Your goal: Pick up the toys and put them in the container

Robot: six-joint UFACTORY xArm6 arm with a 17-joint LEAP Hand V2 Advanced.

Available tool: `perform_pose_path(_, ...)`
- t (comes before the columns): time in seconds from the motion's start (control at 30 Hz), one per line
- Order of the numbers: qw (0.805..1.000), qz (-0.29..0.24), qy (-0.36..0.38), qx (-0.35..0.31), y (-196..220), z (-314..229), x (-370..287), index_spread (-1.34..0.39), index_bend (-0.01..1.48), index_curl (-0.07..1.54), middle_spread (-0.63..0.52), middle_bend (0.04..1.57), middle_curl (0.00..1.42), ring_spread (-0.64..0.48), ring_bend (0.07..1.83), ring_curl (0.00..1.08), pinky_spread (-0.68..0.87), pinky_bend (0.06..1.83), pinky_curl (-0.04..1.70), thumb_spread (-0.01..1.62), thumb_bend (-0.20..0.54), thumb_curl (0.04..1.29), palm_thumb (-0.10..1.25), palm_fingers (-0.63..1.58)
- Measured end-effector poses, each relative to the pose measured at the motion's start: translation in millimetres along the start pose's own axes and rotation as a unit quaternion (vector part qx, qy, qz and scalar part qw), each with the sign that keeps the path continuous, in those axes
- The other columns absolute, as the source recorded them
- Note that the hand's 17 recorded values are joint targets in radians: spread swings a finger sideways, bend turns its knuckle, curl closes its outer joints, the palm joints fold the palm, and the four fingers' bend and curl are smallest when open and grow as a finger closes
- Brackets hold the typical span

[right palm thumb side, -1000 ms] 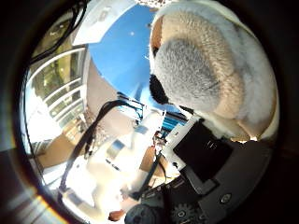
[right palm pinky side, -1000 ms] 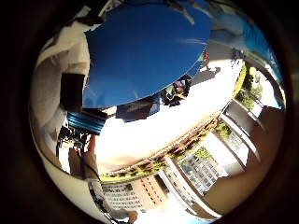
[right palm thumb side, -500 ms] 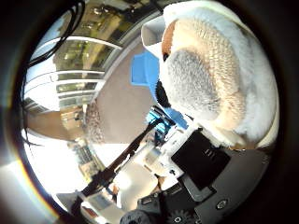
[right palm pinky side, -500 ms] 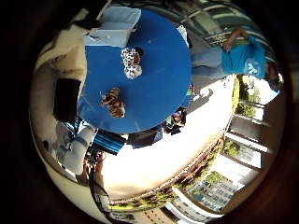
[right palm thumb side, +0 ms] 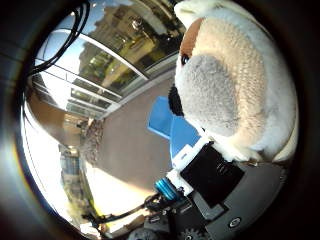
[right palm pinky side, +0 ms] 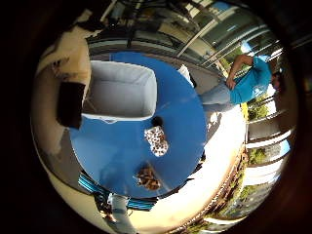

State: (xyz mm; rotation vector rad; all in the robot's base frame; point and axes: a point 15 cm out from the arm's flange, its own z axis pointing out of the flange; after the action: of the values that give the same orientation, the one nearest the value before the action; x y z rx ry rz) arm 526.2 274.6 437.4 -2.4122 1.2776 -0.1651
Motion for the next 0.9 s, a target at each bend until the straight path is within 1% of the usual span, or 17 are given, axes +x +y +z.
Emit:
perform_pose_path(0.13, 1.0, 0.011, 0.002, 0.011, -22.0, 62.9, -2.6, -1.15, 0.65, 1.32, -0.29, 1.32, 1.21, -0.12, 1.63, 0.86, 0.11, 1.66, 0.95, 1.02, -0.027, 0.89, 0.86, 0.64)
perform_pose_path(0.2, 1.0, 0.014, 0.004, 0.018, -29.8, 86.5, 1.1, -1.14, 0.59, 1.35, -0.28, 1.33, 1.2, -0.12, 1.65, 0.86, 0.11, 1.65, 0.96, 1.06, -0.025, 0.85, 0.85, 0.57)
perform_pose_path(0.27, 1.0, 0.019, 0.006, 0.013, -29.8, 111.2, 7.1, -1.13, 0.6, 1.36, -0.27, 1.3, 1.17, -0.09, 1.63, 0.82, 0.12, 1.59, 0.94, 1.09, -0.033, 0.81, 0.81, 0.64)
perform_pose_path(0.3, 1.0, 0.021, 0.007, 0.011, -29.0, 120.2, 10.0, -1.12, 0.62, 1.35, -0.25, 1.27, 1.13, -0.06, 1.57, 0.79, 0.14, 1.56, 0.91, 1.1, -0.04, 0.79, 0.79, 0.69)
perform_pose_path(0.33, 1.0, 0.023, 0.007, 0.011, -29.4, 129.0, 12.6, -1.1, 0.61, 1.32, -0.23, 1.22, 1.08, -0.02, 1.48, 0.74, 0.17, 1.51, 0.88, 1.1, -0.04, 0.77, 0.77, 0.73)
perform_pose_path(0.37, 1.0, 0.023, 0.008, 0.011, -29.9, 136.2, 14.3, -1.06, 0.52, 1.29, -0.21, 1.06, 1.01, 0.01, 1.39, 0.71, 0.2, 1.5, 0.86, 1.11, -0.048, 0.75, 0.74, 0.52)
perform_pose_path(0.4, 1.0, 0.021, 0.009, 0.009, -29.1, 144.7, 15.4, -1.04, 0.45, 1.27, -0.21, 0.98, 0.99, 0.03, 1.37, 0.72, 0.21, 1.53, 0.88, 1.11, -0.05, 0.74, 0.73, 0.39)
perform_pose_path(0.43, 1.0, 0.017, 0.009, 0.007, -28.5, 151.9, 16.6, -1.0, 0.36, 1.23, -0.19, 0.82, 0.92, 0.07, 1.33, 0.7, 0.24, 1.54, 0.87, 1.11, -0.051, 0.72, 0.7, 0.2)
perform_pose_path(0.47, 1.0, 0.014, 0.009, 0.006, -27.7, 154.6, 17.3, -0.96, 0.32, 1.19, -0.17, 0.69, 0.86, 0.1, 1.3, 0.68, 0.26, 1.51, 0.85, 1.11, -0.048, 0.69, 0.69, 0.08)
perform_pose_path(0.5, 1.0, 0.01, 0.01, 0.004, -26.7, 156.6, 18.3, -0.92, 0.28, 1.15, -0.15, 0.62, 0.81, 0.13, 1.23, 0.63, 0.28, 1.45, 0.83, 1.11, -0.049, 0.67, 0.67, 0.0)
perform_pose_path(0.53, 1.0, 0.006, 0.01, 0.001, -25.4, 160.0, 19.3, -0.88, 0.24, 1.1, -0.12, 0.54, 0.74, 0.16, 1.12, 0.57, 0.31, 1.38, 0.79, 1.11, -0.051, 0.65, 0.64, -0.11)
perform_pose_path(0.57, 1.0, 0.004, 0.01, -0.001, -24.3, 162.6, 20.4, -0.86, 0.22, 1.07, -0.11, 0.52, 0.72, 0.17, 1.07, 0.55, 0.32, 1.35, 0.77, 1.11, -0.049, 0.64, 0.64, -0.13)
perform_pose_path(0.63, 1.0, -0.006, 0.01, -0.003, -23.3, 163.8, 21.1, -0.78, 0.12, 0.97, -0.06, 0.39, 0.63, 0.21, 0.92, 0.46, 0.36, 1.27, 0.71, 1.12, -0.045, 0.6, 0.61, -0.19)
perform_pose_path(0.67, 1.0, -0.014, 0.01, -0.003, -23.1, 163.8, 21.4, -0.74, 0.1, 0.92, -0.04, 0.35, 0.6, 0.23, 0.87, 0.43, 0.38, 1.23, 0.68, 1.12, -0.04, 0.58, 0.61, -0.19)
perform_pose_path(0.7, 1.0, -0.021, 0.009, -0.003, -23.4, 162.6, 21.4, -0.72, 0.09, 0.89, -0.03, 0.32, 0.58, 0.24, 0.84, 0.42, 0.39, 1.21, 0.67, 1.12, -0.043, 0.57, 0.6, -0.21)
perform_pose_path(0.77, 1.0, -0.027, 0.011, 0.004, -26.9, 153.5, 21.0, -0.63, 0.09, 0.77, 0.01, 0.24, 0.52, 0.27, 0.75, 0.37, 0.43, 1.13, 0.62, 1.12, -0.037, 0.54, 0.59, -0.16)
perform_pose_path(0.9, 1.0, -0.026, 0.011, 0.008, -27.7, 128.9, 20.7, -0.55, 0.1, 0.64, 0.03, 0.18, 0.46, 0.29, 0.68, 0.34, 0.47, 1.06, 0.56, 1.12, -0.035, 0.5, 0.58, -0.1)
